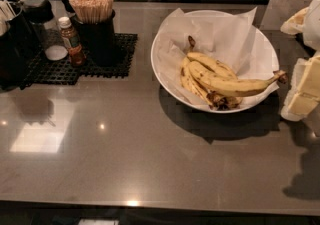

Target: Pick banana from white bowl

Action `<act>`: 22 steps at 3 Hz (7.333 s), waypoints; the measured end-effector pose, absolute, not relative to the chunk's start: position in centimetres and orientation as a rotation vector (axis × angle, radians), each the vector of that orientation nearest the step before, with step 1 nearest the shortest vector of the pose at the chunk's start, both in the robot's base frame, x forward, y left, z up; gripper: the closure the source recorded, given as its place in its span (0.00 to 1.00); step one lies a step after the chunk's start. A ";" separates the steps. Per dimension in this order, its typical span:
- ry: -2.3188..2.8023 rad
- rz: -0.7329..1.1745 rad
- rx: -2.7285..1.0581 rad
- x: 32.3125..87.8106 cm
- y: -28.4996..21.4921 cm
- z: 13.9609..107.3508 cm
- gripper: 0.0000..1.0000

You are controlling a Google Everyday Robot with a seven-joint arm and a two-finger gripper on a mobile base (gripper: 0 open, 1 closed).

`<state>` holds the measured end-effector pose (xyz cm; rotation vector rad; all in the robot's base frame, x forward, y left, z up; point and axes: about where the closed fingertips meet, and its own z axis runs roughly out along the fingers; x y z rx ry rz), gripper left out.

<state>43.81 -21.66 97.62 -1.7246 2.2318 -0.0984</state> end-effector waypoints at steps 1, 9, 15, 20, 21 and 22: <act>2.232 -0.098 -1.725 43.8 -21.7 97.6 0.00; 2.370 -0.004 -1.836 47.3 -18.1 90.5 0.00; 2.453 0.128 -1.832 45.3 -16.0 87.9 0.19; 2.383 -0.099 -1.800 45.8 -16.0 93.6 1.00; 2.309 -0.093 -1.778 45.6 -16.4 96.0 1.00; 2.156 -0.057 -1.739 43.8 -17.4 99.2 1.00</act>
Offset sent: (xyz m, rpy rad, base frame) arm 0.0041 0.0102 0.0013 0.0109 -0.0117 0.0402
